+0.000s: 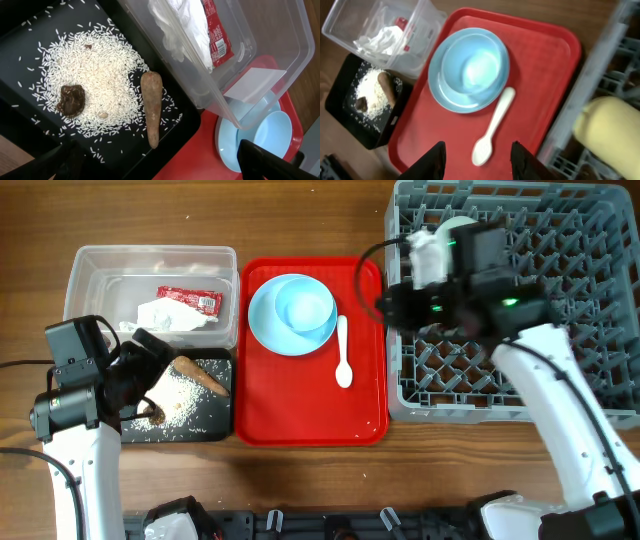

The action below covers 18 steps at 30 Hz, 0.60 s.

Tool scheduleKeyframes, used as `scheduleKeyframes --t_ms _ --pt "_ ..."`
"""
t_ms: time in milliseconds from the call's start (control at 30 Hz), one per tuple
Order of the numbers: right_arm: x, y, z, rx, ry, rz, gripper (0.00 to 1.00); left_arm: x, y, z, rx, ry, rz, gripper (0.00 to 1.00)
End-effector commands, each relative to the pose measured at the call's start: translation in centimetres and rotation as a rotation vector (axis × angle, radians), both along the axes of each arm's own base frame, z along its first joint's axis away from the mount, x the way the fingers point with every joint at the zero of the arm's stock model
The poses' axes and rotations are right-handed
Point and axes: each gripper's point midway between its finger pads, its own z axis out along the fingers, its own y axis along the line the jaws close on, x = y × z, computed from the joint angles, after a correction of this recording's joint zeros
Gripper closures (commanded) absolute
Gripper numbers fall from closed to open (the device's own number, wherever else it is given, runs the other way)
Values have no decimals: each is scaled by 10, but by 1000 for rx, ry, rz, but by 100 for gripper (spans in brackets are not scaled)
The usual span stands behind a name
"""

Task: Sort waste into correct bins and load items into the dishwasher rack
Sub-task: 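Return the right gripper to the red tray and grasp the small blue bowl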

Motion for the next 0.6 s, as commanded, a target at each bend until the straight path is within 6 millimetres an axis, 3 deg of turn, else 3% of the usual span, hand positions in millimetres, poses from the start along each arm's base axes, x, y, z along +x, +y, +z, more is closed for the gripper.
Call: scheduleKeyframes --t_ms 0,67,100,167,200,267,400,567 --pt "-3 34 -12 -48 -1 -41 67 0 0 1 -4 -5 2 0" --pt "-8 63 -28 -87 -1 -15 90 0 0 1 -4 -6 2 0" --pt "-11 80 -36 -94 -7 24 96 0 0 1 -3 -5 2 0" --pt "-13 110 -48 -107 -53 130 95 0 0 1 -4 -6 2 0" --pt "-13 125 -55 -122 -91 190 92 0 0 1 -4 -6 2 0" --pt "-10 150 -74 -162 -150 241 75 0 0 1 -4 -6 2 0" --pt "23 164 -116 -292 -270 183 39 0 0 1 -4 -6 2 0" --pt "44 176 -162 -429 -408 361 39 0 0 1 -3 -5 2 0"
